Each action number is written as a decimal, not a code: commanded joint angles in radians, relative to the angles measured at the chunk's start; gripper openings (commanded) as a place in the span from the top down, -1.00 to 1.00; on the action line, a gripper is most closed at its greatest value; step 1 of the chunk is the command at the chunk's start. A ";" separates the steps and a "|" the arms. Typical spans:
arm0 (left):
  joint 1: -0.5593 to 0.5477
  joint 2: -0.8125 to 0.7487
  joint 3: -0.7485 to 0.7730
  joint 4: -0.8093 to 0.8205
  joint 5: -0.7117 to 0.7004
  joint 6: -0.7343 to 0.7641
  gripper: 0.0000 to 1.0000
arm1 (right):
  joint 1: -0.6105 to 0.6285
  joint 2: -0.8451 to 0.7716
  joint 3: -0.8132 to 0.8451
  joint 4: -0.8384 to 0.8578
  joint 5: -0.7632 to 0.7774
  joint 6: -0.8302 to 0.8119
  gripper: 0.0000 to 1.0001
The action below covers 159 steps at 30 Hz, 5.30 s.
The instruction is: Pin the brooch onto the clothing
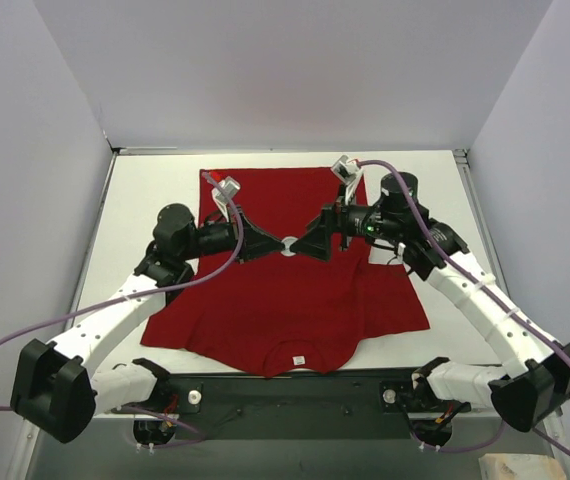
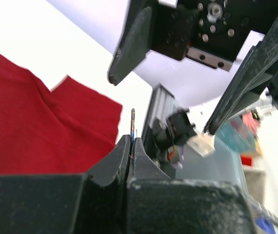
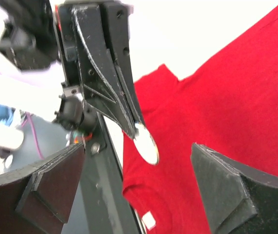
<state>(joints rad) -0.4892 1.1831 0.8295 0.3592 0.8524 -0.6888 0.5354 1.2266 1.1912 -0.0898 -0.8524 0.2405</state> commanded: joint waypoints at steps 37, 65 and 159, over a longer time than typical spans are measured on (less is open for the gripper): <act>-0.005 -0.106 -0.313 0.804 -0.489 -0.348 1.00 | 0.035 0.140 -0.315 1.300 0.023 0.852 0.19; 0.098 -0.117 0.153 -0.228 -0.121 0.153 -0.62 | -0.044 0.192 0.092 0.120 -0.255 0.044 1.00; 0.055 -0.257 -0.251 0.406 -0.332 -0.176 1.00 | 0.072 0.155 -0.280 1.165 -0.034 0.704 0.07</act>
<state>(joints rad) -0.4416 0.9241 0.5644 0.6968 0.5022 -0.8570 0.5972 1.3888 0.8753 0.9691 -0.8536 0.9604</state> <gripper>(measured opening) 0.025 0.501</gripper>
